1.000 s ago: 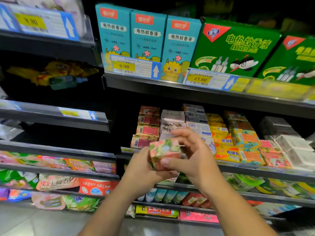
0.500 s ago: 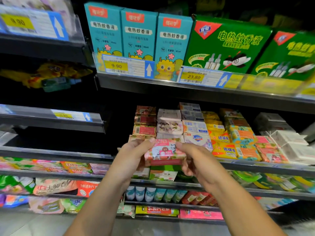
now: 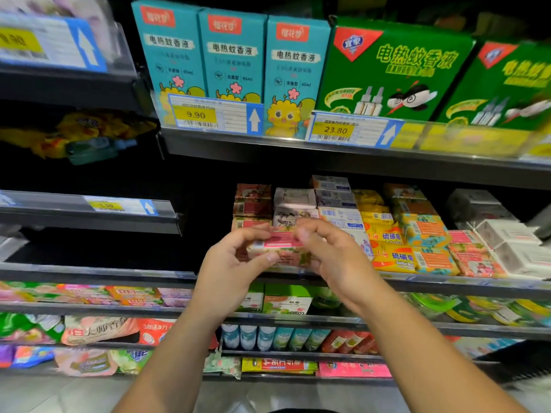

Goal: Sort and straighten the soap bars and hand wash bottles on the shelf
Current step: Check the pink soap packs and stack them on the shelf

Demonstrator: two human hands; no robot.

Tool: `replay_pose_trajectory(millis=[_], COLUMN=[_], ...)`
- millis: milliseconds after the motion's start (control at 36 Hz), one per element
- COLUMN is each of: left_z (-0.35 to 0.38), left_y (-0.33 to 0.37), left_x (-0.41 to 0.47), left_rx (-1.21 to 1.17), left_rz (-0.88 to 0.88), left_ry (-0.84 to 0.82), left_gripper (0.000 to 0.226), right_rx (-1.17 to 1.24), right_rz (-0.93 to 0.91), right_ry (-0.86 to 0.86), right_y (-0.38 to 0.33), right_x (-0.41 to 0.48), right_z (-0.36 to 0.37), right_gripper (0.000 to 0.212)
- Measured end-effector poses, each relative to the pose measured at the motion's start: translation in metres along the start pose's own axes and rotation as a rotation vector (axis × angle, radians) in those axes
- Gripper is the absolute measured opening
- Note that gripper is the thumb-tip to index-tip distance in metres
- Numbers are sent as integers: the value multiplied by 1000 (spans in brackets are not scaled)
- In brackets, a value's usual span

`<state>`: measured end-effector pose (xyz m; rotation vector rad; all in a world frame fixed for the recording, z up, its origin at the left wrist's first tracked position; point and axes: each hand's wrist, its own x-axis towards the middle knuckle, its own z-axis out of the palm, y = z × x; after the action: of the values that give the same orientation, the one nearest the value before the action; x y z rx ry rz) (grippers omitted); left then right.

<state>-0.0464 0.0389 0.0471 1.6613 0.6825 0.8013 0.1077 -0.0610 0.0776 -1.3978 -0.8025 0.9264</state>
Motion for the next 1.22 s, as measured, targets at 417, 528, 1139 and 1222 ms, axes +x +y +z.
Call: replay_pose_trajectory(millis=[417, 528, 1139, 1222], left_z=[-17, -9, -4, -1], left_y=[-37, -54, -69, -71], left_x=[48, 69, 170, 168], left_rx=[611, 632, 1107, 1188], left_rz=[43, -84, -46, -84], left_ry=[-110, 66, -215, -211], left_gripper=[66, 68, 59, 59], right_rx=[-799, -1361, -1418, -1424], right_rz=[-186, -119, -77, -98], right_ry=[136, 77, -84, -69], right_y=[19, 26, 58, 61], right_x=[58, 77, 95, 97], right_z=[-29, -53, -70, -70], right_gripper=[25, 86, 76, 78])
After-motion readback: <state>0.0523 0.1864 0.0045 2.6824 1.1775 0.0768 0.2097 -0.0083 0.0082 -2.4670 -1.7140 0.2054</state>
